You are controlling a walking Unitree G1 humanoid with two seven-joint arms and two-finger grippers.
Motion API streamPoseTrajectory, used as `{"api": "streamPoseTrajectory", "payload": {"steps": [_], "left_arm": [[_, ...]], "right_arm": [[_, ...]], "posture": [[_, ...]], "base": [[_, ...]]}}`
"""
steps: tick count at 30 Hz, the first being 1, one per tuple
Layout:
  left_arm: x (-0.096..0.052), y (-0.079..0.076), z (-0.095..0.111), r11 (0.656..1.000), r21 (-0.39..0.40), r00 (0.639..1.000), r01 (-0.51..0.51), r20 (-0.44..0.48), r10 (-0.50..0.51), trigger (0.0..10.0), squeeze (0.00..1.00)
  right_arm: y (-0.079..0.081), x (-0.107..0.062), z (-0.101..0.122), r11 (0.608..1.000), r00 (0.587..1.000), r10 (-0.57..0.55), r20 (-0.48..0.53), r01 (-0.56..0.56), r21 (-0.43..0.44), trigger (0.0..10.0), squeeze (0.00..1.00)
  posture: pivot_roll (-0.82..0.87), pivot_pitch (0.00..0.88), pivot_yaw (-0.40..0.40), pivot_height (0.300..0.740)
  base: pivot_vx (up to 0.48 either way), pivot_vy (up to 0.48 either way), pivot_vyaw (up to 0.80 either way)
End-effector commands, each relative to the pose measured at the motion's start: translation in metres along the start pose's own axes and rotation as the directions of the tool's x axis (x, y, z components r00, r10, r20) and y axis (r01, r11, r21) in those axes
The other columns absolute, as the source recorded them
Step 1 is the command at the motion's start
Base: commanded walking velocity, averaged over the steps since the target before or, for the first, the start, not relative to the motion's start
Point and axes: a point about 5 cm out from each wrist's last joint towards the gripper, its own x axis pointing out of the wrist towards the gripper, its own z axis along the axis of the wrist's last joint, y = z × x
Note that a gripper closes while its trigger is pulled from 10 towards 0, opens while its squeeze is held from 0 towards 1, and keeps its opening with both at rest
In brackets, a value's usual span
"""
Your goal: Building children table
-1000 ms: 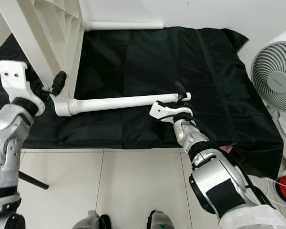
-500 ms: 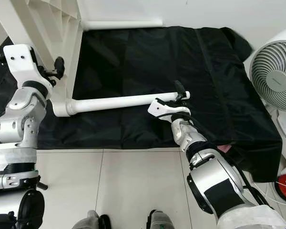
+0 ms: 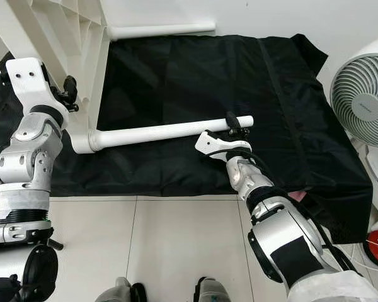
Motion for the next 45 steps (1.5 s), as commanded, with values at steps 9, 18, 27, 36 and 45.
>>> {"api": "streamPoseTrajectory", "payload": {"steps": [9, 18, 27, 36, 45], "left_arm": [[0.005, 0.011, 0.036, 0.996, 0.068, 0.990, -0.052, 0.138, 0.042, 0.0, 0.00], [0.004, -0.010, 0.100, 0.998, 0.042, 0.956, 0.048, 0.286, -0.058, 0.0, 0.00], [0.000, -0.043, 0.192, 0.962, 0.109, 0.836, 0.252, 0.476, -0.273, 0.0, 0.00], [0.000, -0.081, 0.228, 0.888, 0.175, 0.756, 0.425, 0.471, -0.454, 0.0, 0.00], [0.001, -0.147, 0.207, 0.722, 0.241, 0.669, 0.649, 0.270, -0.692, 0.0, 0.00]], "right_arm": [[0.001, 0.001, 0.007, 0.986, 0.999, -0.024, -0.026, 0.028, 0.166, 0.0, 0.00], [0.004, 0.010, 0.052, 0.916, 0.998, -0.063, 0.028, 0.047, 0.399, 10.0, 0.00], [-0.021, 0.025, 0.125, 0.771, 0.969, -0.162, 0.186, 0.006, 0.636, 10.0, 0.00], [-0.032, 0.030, 0.152, 0.669, 0.960, -0.186, 0.208, -0.031, 0.743, 10.0, 0.00], [-0.018, 0.024, 0.169, 0.200, 0.977, -0.089, 0.192, -0.171, 0.965, 10.0, 0.00]], "posture": [[-0.05, 0.093, 0.069, 0.740], [-0.04, 0.095, 0.072, 0.740], [-0.02, 0.094, 0.062, 0.740], [-0.01, 0.096, 0.066, 0.740], [0.00, 0.115, 0.086, 0.740]], "base": [[0.000, 0.000, 0.00], [0.000, 0.000, 0.00], [0.000, 0.000, 0.00], [0.000, 0.000, 0.00], [0.000, 0.000, 0.00]]}}
